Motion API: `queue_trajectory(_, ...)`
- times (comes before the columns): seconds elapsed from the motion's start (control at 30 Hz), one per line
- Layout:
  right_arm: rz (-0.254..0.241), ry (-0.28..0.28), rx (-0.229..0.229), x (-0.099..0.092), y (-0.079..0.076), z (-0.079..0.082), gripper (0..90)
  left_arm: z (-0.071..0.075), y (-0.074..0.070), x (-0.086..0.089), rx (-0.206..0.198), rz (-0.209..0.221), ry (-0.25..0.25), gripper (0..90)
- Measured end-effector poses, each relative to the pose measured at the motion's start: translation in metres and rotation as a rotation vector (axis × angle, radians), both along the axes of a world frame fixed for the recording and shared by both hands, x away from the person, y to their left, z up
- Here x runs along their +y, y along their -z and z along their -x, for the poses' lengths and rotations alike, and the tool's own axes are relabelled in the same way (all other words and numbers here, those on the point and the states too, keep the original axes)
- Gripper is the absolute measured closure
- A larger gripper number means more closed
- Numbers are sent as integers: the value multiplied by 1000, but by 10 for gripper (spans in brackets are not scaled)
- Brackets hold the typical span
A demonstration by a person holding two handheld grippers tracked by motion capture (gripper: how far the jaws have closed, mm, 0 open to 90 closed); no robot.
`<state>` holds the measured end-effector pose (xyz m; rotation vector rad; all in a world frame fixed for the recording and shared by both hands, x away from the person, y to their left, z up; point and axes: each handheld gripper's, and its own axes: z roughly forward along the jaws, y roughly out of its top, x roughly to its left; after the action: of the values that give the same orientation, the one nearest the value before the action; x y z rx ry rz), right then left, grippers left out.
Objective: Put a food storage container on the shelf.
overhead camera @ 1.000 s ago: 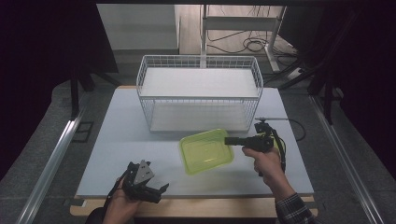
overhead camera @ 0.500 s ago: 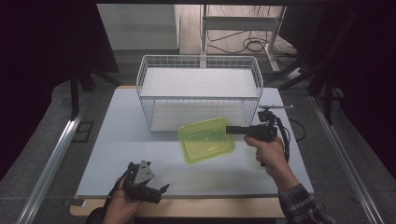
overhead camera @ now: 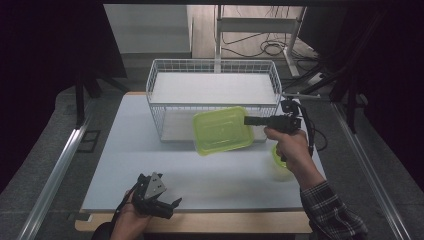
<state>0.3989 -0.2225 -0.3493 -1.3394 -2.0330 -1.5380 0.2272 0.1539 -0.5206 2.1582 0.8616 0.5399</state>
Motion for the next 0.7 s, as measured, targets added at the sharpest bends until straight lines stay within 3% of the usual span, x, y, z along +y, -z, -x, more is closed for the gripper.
queue_trajectory(0.23,-3,13,-21,6,-18,-12,812,0,-1,1,-8,-4,4,13)
queue_trajectory(0.47,4,46,-45,13,-30,-26,812,0,-3,4,-17,33,-5,14)
queue_trajectory(0.7,-7,81,-37,19,-36,-43,812,0,-2,4,-19,35,-5,14)
